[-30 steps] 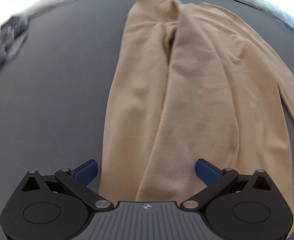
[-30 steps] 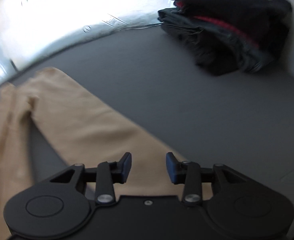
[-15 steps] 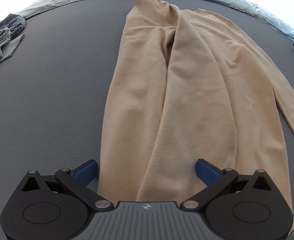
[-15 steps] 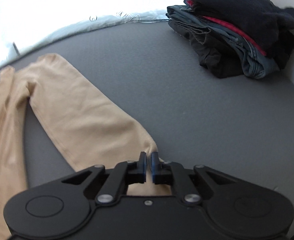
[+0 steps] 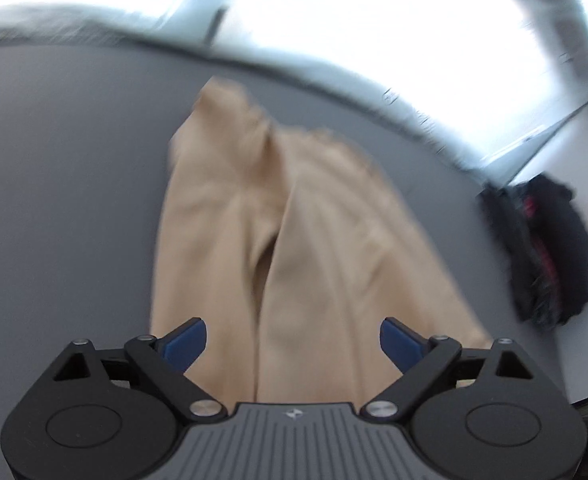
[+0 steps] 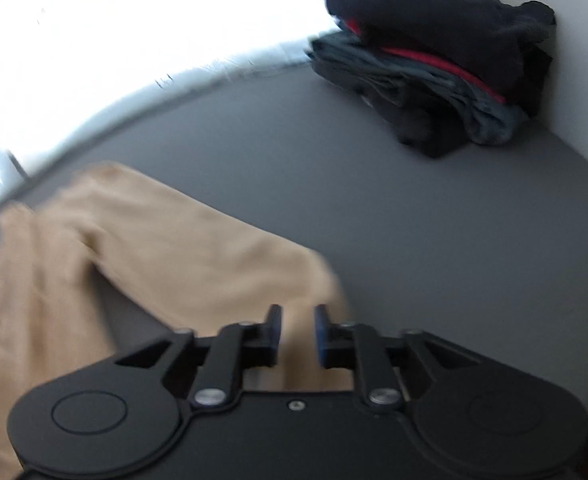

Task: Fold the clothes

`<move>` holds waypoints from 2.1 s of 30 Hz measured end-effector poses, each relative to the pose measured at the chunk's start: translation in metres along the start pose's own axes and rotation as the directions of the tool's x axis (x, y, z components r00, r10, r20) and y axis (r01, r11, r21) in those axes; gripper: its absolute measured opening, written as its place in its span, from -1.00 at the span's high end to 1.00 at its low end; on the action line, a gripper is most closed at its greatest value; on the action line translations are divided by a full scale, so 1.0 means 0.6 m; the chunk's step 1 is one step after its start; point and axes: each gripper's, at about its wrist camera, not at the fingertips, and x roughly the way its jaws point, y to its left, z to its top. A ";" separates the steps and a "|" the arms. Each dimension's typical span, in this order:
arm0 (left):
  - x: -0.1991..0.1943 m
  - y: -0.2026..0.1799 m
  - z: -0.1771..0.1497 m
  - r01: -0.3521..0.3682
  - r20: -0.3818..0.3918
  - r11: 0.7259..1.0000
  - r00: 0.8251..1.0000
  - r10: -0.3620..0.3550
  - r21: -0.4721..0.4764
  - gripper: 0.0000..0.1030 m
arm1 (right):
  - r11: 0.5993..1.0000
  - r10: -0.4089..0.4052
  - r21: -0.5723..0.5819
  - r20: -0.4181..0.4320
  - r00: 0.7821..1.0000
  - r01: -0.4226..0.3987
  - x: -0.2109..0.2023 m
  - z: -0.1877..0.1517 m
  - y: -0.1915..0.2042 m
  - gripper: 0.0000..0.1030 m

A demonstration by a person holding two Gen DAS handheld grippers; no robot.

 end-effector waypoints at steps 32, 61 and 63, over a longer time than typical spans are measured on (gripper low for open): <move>0.105 0.137 0.143 0.297 0.014 0.951 0.955 -0.297 -0.089 0.96 | 0.857 0.514 0.072 -0.165 0.842 -0.509 0.161 0.004 0.311 0.96; 0.048 0.126 0.104 0.030 0.085 0.999 0.996 -0.027 -0.036 0.48 | 0.918 0.377 -0.086 -0.110 0.920 -0.387 0.082 -0.045 0.319 0.78; 0.022 0.119 0.088 0.025 0.100 0.999 0.995 -0.021 -0.042 0.48 | 0.911 0.395 -0.082 -0.110 0.912 -0.405 0.070 -0.052 0.317 0.78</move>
